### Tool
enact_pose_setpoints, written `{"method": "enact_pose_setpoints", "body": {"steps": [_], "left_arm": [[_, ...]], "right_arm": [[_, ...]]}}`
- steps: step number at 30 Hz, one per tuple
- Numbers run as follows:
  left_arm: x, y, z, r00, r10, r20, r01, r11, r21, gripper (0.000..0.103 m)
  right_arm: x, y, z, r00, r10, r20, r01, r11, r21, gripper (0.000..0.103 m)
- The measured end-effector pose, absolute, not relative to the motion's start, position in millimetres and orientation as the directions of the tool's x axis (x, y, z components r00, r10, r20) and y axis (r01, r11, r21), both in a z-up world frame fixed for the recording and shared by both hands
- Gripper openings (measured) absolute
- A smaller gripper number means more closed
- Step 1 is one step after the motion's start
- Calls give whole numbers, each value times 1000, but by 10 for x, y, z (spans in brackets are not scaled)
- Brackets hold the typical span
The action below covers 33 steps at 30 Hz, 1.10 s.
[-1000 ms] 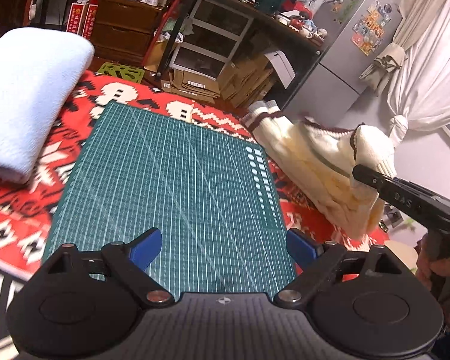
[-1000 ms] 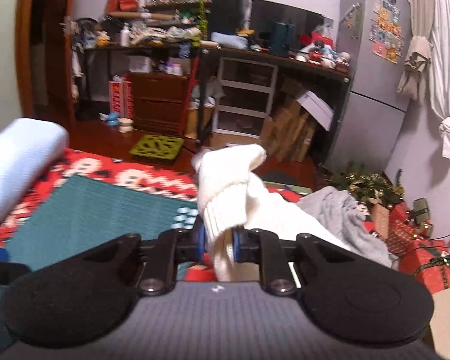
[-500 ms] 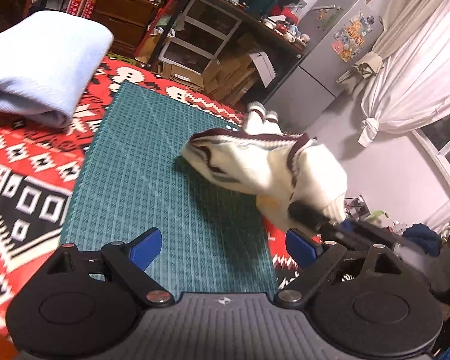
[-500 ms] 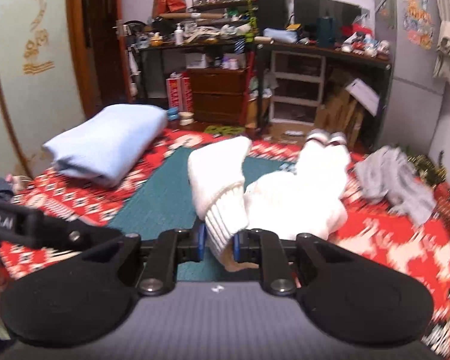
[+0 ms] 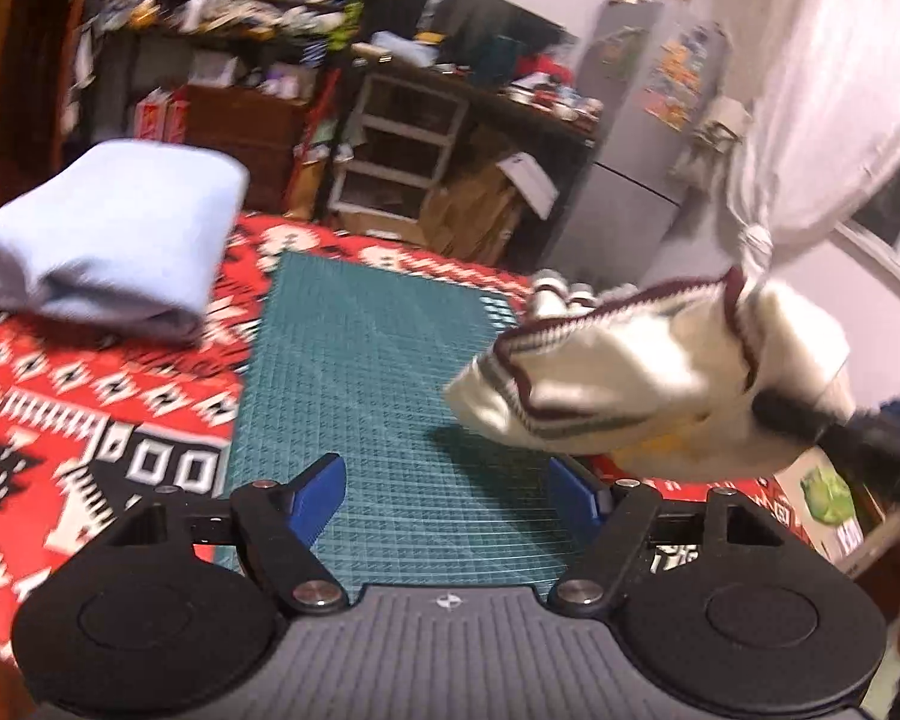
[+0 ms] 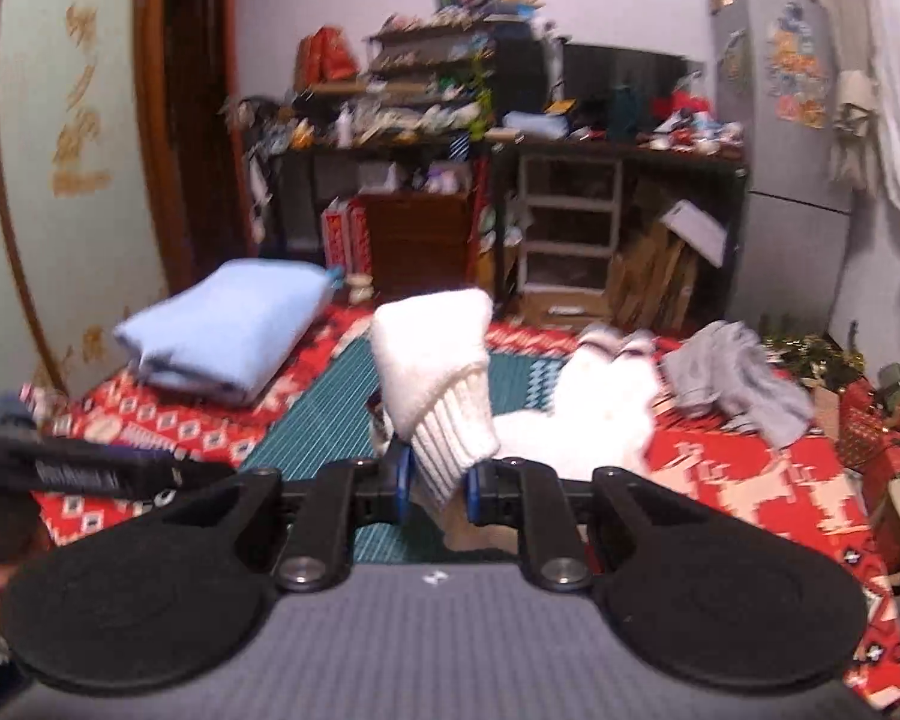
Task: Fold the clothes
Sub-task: 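Lift the vest with the right tool while the left tool grasps another edge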
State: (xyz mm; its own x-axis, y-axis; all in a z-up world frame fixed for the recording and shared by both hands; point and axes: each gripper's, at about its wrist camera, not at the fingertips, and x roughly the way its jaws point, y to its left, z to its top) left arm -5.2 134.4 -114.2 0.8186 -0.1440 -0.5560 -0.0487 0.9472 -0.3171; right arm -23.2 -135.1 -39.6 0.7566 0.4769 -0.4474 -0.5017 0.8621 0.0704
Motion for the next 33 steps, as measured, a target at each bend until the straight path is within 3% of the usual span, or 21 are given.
{"method": "enact_pose_setpoints", "body": {"steps": [5, 9, 11, 17, 25, 29, 31, 33], "left_arm": [[128, 1081, -1237, 794, -219, -567, 54, 955, -293, 73], [261, 853, -1383, 761, -229, -607, 115, 968, -222, 71], [343, 764, -1455, 736, -238, -633, 141, 970, -200, 63], [618, 664, -1537, 707, -270, -654, 187, 963, -196, 63], [1098, 416, -1642, 686, -392, -613, 356, 916, -187, 67], [1305, 318, -1783, 628, -427, -650, 405, 893, -196, 67], [1409, 311, -1855, 582, -460, -671, 410, 878, -247, 63], [1468, 313, -1909, 540, -489, -685, 398, 866, -304, 51]], "right_arm": [[-104, -1893, -395, 781, 406, -475, -392, 910, 134, 19], [-1, -2318, -687, 755, 353, -553, -286, 936, 206, 19], [19, -2467, -893, 742, 323, -588, -246, 946, 209, 19], [99, -2782, -1437, 689, 301, -660, -131, 946, 295, 20], [215, -3004, -1652, 674, 298, -676, -59, 934, 353, 21], [250, -2967, -1582, 669, 304, -678, -67, 933, 352, 21], [249, -2965, -1567, 666, 308, -679, -70, 933, 354, 22], [238, -2968, -1548, 664, 311, -680, -69, 931, 358, 22]]}}
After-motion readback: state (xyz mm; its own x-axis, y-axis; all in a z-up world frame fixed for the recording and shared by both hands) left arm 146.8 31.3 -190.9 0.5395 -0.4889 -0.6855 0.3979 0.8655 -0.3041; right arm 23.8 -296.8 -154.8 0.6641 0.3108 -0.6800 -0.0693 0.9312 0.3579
